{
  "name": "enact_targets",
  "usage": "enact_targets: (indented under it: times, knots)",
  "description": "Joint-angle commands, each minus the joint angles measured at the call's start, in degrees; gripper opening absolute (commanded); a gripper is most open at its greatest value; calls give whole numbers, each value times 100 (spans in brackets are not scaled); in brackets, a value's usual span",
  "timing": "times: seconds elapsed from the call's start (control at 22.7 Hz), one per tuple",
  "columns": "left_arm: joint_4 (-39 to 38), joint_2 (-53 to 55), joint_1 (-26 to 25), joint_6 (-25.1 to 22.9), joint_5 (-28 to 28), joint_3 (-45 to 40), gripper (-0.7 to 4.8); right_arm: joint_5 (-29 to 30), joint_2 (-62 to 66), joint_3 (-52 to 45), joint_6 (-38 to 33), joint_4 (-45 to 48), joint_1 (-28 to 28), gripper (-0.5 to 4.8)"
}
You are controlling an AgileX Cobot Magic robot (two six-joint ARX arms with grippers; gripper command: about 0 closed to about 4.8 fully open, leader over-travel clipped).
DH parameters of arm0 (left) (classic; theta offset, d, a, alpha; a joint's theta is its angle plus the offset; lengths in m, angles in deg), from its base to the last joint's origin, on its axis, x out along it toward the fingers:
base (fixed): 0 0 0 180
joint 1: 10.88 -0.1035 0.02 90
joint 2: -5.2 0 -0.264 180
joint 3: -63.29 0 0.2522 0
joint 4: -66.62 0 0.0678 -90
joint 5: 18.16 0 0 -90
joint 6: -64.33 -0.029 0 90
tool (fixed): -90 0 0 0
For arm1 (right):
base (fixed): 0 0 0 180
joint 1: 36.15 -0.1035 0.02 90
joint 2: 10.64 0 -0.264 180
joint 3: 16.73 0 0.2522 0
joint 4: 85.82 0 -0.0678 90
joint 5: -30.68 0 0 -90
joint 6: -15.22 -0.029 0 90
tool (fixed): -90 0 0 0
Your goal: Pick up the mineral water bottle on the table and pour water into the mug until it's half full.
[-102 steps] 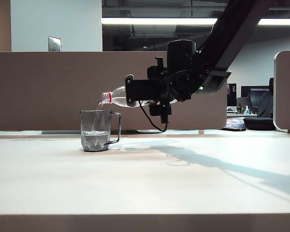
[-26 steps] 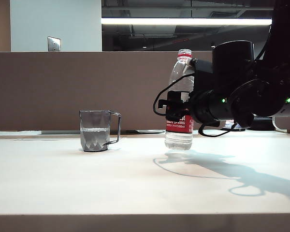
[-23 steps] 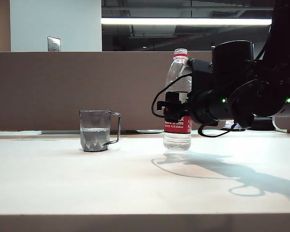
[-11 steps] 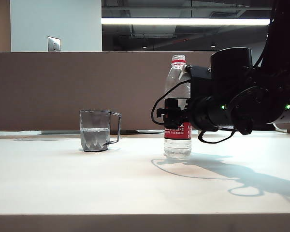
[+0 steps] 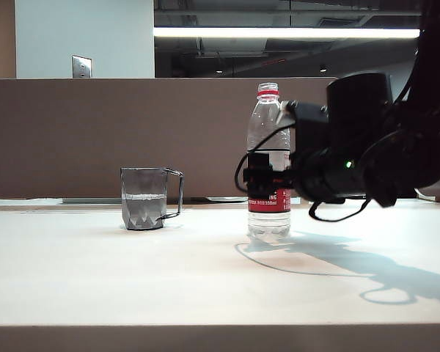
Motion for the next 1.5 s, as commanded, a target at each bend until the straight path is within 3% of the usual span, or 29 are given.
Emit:
enact_targets:
  times: [0.04,0.62,0.92,0.97,1.1,1.23,1.28,1.5]
  knots:
    - [46,-7,-7,-2,-24,17,-5,-76,-273,-138,-39,181,-2,479]
    - [46,-7,-131,-2,-28,20,-5,-118,-1141,-1294,-529,450,-118,479]
    - [46,-11,-1547,-2,-20,17,-5,-87,-2326,-2544,-1132,728,-245,479]
    - [48,-31,-1897,-2,-7,17,-5,-101,-2662,-2857,-1086,656,-245,387]
    - [46,-28,-2221,-2,-4,17,-5,-103,-3062,-3283,-1088,772,-245,179]
    - [46,-28,-2339,-2,-7,17,-5,-90,-3467,-3574,-1088,785,-245,13]
    - [46,-28,-2339,-2,-4,17,-5,-90,-3571,-3639,-1088,780,-245,-6]
    - [46,-26,-2337,-2,-24,17,-5,-68,-3812,-3729,-1088,706,-243,-6]
